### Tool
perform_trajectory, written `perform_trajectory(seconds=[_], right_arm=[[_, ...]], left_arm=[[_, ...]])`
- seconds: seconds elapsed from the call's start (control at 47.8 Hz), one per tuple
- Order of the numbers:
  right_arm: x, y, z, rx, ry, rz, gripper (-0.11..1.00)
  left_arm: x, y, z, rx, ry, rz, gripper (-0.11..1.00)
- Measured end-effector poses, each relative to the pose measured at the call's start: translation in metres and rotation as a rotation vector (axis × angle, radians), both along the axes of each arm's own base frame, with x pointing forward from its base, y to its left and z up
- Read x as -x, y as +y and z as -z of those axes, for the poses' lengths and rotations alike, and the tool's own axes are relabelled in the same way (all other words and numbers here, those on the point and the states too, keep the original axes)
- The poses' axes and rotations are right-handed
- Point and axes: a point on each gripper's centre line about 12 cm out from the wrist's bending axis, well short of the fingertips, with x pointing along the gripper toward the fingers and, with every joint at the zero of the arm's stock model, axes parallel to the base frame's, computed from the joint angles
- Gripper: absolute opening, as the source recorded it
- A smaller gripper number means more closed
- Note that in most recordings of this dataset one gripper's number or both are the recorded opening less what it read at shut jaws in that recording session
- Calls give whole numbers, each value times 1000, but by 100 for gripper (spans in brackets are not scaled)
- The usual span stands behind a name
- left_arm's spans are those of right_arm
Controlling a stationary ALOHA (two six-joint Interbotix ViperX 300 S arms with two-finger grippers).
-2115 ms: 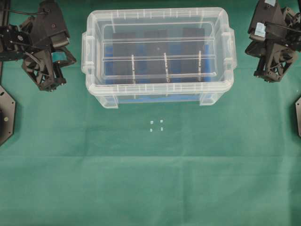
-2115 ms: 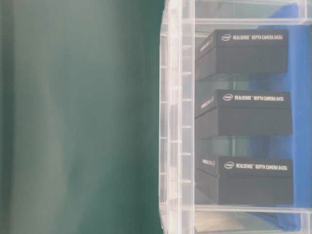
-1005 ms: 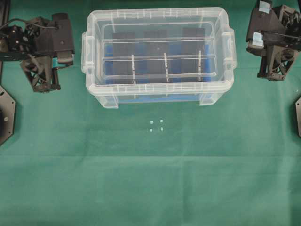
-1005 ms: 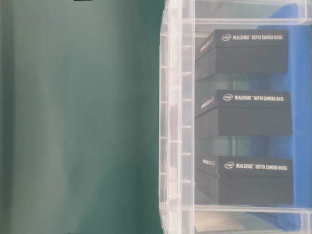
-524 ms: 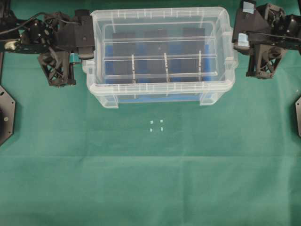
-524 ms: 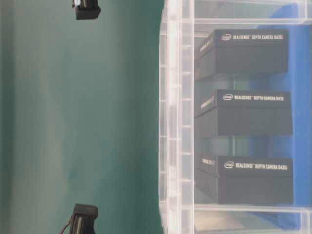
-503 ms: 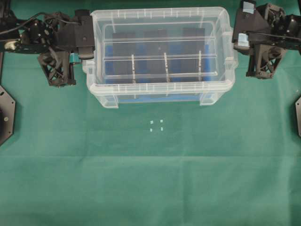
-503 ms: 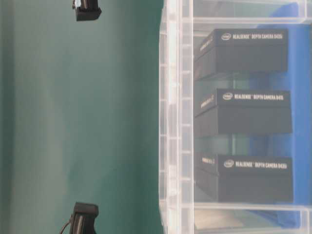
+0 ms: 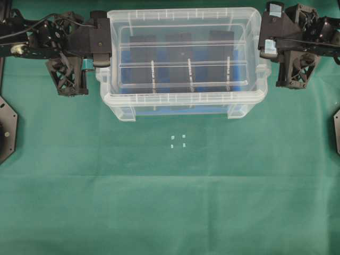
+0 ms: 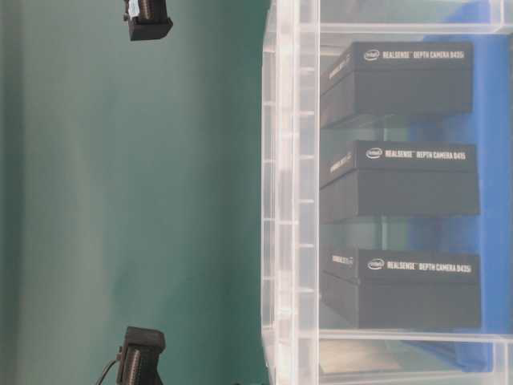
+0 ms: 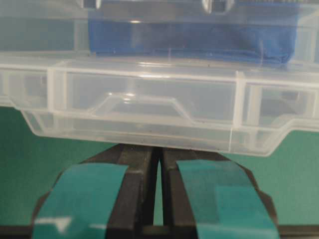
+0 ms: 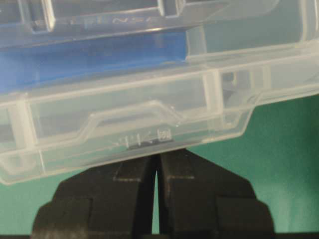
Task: Clamp the lid of the box with both arms, then lift and open it.
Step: 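Lift the clamped lid upward off the box with both grippers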
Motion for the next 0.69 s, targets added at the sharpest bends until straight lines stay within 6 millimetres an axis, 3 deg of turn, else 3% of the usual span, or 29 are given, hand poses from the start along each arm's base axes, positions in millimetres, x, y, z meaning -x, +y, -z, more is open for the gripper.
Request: perform_trajectory(seconds=[0.691], right_arm=[[-7, 2, -8, 9, -20, -15, 0]], left_arm=[[2, 0, -2, 11, 30, -4, 1]])
